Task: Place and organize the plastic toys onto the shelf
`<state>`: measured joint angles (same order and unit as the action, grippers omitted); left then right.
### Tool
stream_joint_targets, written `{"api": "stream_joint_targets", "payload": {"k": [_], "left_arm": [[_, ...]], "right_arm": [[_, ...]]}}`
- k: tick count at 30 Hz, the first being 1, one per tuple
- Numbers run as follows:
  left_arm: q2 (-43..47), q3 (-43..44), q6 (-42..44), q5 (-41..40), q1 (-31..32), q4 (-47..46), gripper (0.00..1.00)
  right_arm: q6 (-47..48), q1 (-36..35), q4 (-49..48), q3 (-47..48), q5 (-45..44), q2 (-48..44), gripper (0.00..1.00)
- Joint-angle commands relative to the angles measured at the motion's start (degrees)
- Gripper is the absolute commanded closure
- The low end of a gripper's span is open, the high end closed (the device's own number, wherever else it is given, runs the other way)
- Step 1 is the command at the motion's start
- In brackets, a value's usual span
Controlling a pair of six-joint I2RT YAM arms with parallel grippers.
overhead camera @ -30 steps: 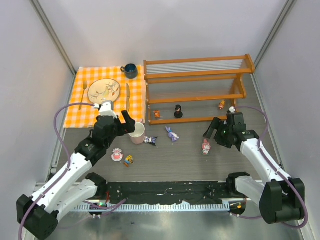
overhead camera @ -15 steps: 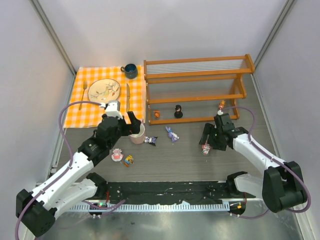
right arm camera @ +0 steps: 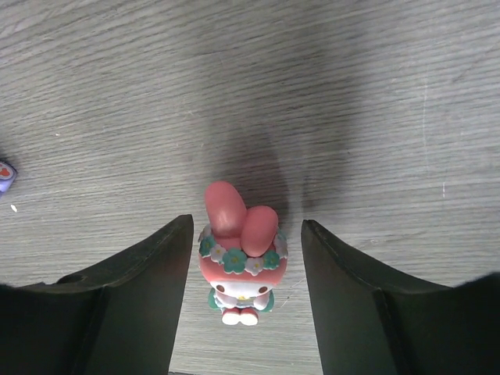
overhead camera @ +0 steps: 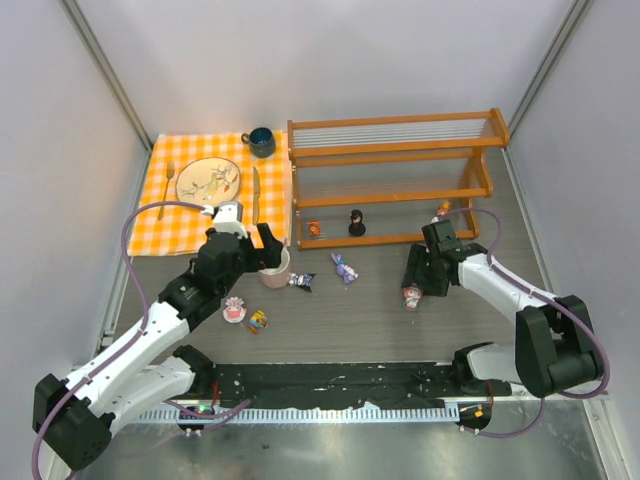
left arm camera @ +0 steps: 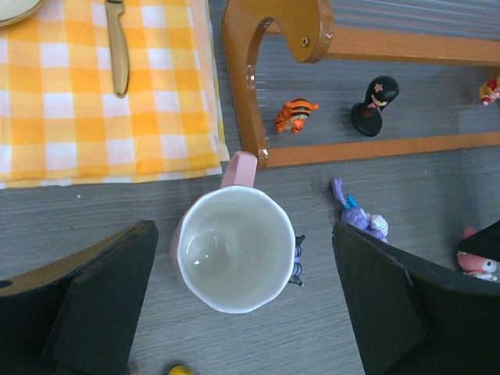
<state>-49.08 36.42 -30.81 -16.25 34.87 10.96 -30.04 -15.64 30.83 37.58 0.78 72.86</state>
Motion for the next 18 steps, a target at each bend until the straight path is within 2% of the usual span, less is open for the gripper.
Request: {"api": "stream_joint_targets", "payload": {"k": [1,15,18], "left_arm": [[1.26,0.67,-0.3,-0.1,0.28,-2.35,0.0],[1.97,0.67,-1.18,1.13,0.37,-1.56,0.0],[2.06,0.75,-1.27,1.22,0.37,-1.56,0.0]], "right_arm": [[1.13,-0.18,-1.47,2.67,1.59,1.14,0.38],[2.36,-0.09,-2.18,3.2,3.0,3.16,0.47],[2.44,-0.09,-2.18,3.11,3.27,3.17,0.45]]}}
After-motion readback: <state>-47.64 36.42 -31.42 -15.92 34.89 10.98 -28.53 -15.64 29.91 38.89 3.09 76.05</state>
